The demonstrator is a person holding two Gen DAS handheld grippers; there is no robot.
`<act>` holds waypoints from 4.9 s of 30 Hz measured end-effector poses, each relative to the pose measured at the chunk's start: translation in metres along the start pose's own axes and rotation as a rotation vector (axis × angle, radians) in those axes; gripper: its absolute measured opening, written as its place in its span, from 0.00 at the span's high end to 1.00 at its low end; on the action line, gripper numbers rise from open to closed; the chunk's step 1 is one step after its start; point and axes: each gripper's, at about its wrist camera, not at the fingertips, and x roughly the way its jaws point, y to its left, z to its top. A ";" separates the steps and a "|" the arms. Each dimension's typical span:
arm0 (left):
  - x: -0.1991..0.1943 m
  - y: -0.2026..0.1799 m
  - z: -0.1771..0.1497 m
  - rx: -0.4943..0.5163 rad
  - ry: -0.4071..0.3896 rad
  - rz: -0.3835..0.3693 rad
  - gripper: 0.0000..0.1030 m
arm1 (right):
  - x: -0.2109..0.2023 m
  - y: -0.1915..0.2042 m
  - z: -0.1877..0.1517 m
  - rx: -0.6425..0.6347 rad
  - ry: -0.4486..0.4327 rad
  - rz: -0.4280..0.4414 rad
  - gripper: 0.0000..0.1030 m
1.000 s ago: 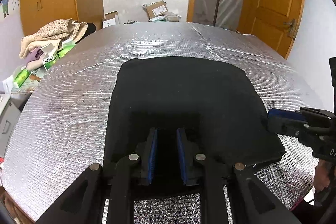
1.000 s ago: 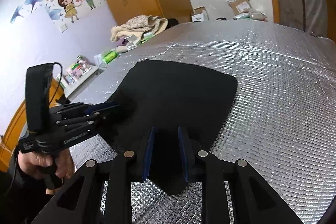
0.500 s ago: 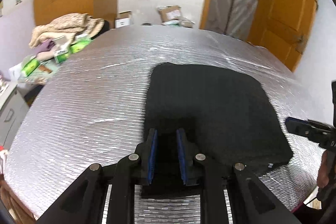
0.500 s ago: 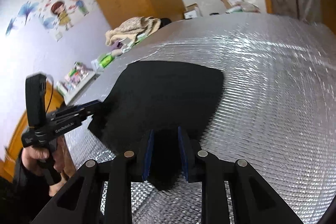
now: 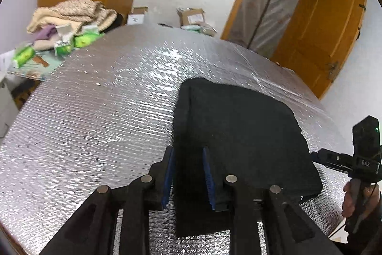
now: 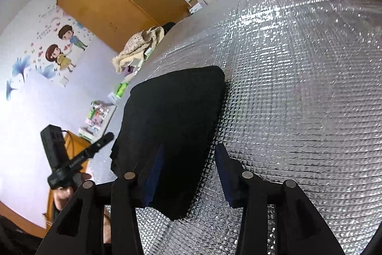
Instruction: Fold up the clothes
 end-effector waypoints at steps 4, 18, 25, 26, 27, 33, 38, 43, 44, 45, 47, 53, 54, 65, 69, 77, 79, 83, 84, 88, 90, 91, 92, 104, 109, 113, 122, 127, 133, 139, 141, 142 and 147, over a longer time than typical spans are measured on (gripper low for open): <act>0.010 0.006 0.000 -0.020 0.020 -0.008 0.65 | 0.007 0.002 0.002 -0.002 0.021 -0.002 0.55; 0.026 0.015 0.008 -0.083 0.048 -0.090 0.62 | 0.022 -0.002 0.006 0.007 0.042 0.009 0.54; 0.023 0.009 0.011 -0.076 0.048 -0.094 0.81 | 0.025 0.008 0.005 -0.013 0.052 -0.015 0.68; 0.021 0.009 0.012 -0.076 0.043 -0.092 0.83 | 0.024 0.011 0.005 -0.023 0.045 -0.016 0.75; 0.018 0.008 0.012 -0.078 0.035 -0.093 0.83 | 0.023 0.014 0.005 -0.034 0.038 -0.020 0.78; 0.002 0.004 0.017 -0.074 -0.016 -0.109 0.85 | 0.016 0.021 0.006 -0.062 0.004 -0.029 0.87; -0.004 0.000 0.027 -0.040 -0.049 -0.091 0.85 | 0.014 0.030 0.012 -0.092 -0.022 -0.028 0.88; -0.008 0.000 0.040 -0.013 -0.078 -0.066 0.85 | 0.017 0.045 0.025 -0.135 -0.045 -0.029 0.88; -0.009 0.001 0.043 -0.008 -0.087 -0.059 0.85 | 0.019 0.048 0.029 -0.143 -0.047 -0.029 0.88; -0.010 0.002 0.047 -0.002 -0.096 -0.051 0.85 | 0.022 0.051 0.032 -0.152 -0.048 -0.029 0.88; -0.009 0.005 0.055 0.003 -0.109 -0.037 0.85 | 0.030 0.055 0.040 -0.160 -0.047 -0.026 0.88; 0.002 0.022 0.078 0.010 -0.127 0.010 0.85 | 0.058 0.064 0.062 -0.175 -0.039 -0.018 0.88; 0.003 0.023 0.081 0.016 -0.132 0.018 0.85 | 0.062 0.067 0.066 -0.184 -0.040 -0.018 0.88; 0.017 0.054 0.117 0.023 -0.179 0.055 0.85 | 0.111 0.088 0.102 -0.229 -0.034 -0.018 0.88; 0.030 0.061 0.128 0.027 -0.182 0.058 0.85 | 0.124 0.086 0.114 -0.221 -0.045 -0.025 0.88; 0.078 0.077 0.146 -0.001 -0.147 0.059 0.85 | 0.156 0.073 0.137 -0.214 -0.068 -0.100 0.88; 0.093 0.084 0.146 -0.017 -0.116 0.074 0.85 | 0.163 0.066 0.139 -0.204 -0.061 -0.123 0.85; 0.102 0.101 0.138 -0.097 -0.051 0.045 0.82 | 0.168 0.054 0.139 -0.162 -0.021 -0.146 0.78; 0.096 0.102 0.136 -0.096 -0.058 0.051 0.82 | 0.164 0.054 0.138 -0.162 -0.023 -0.153 0.77; 0.065 0.104 0.126 -0.116 -0.106 0.092 0.82 | 0.140 0.063 0.132 -0.200 -0.063 -0.150 0.76; 0.050 0.103 0.122 -0.133 -0.137 0.102 0.82 | 0.130 0.073 0.125 -0.241 -0.081 -0.127 0.76; 0.043 0.101 0.120 -0.137 -0.152 0.102 0.83 | 0.129 0.078 0.120 -0.267 -0.081 -0.120 0.76; 0.039 0.096 0.118 -0.126 -0.157 0.096 0.83 | 0.130 0.084 0.115 -0.296 -0.071 -0.118 0.76; 0.053 0.057 0.089 -0.033 -0.040 0.127 0.83 | 0.132 0.085 0.080 -0.325 0.030 -0.184 0.77; 0.041 0.028 0.054 -0.019 -0.013 0.116 0.83 | 0.115 0.078 0.054 -0.327 0.059 -0.209 0.77; 0.034 0.005 0.029 -0.001 0.009 0.111 0.83 | 0.103 0.075 0.027 -0.351 0.087 -0.239 0.77; 0.027 -0.020 0.002 0.005 0.006 0.174 0.83 | 0.078 0.072 -0.014 -0.429 0.069 -0.318 0.77; 0.029 -0.024 -0.001 0.021 -0.005 0.219 0.83 | 0.078 0.071 -0.024 -0.458 0.050 -0.359 0.77; 0.031 -0.028 -0.001 0.033 -0.011 0.242 0.83 | 0.080 0.068 -0.026 -0.465 0.040 -0.367 0.76; 0.029 -0.029 -0.001 0.036 -0.013 0.242 0.82 | 0.082 0.068 -0.028 -0.468 0.035 -0.366 0.76; 0.029 -0.029 -0.002 0.042 -0.020 0.238 0.82 | 0.082 0.069 -0.028 -0.471 0.033 -0.369 0.76; 0.029 -0.029 -0.003 0.043 -0.022 0.235 0.81 | 0.082 0.069 -0.029 -0.473 0.033 -0.371 0.75; 0.028 -0.030 -0.005 0.048 -0.026 0.225 0.79 | 0.082 0.069 -0.030 -0.478 0.031 -0.375 0.75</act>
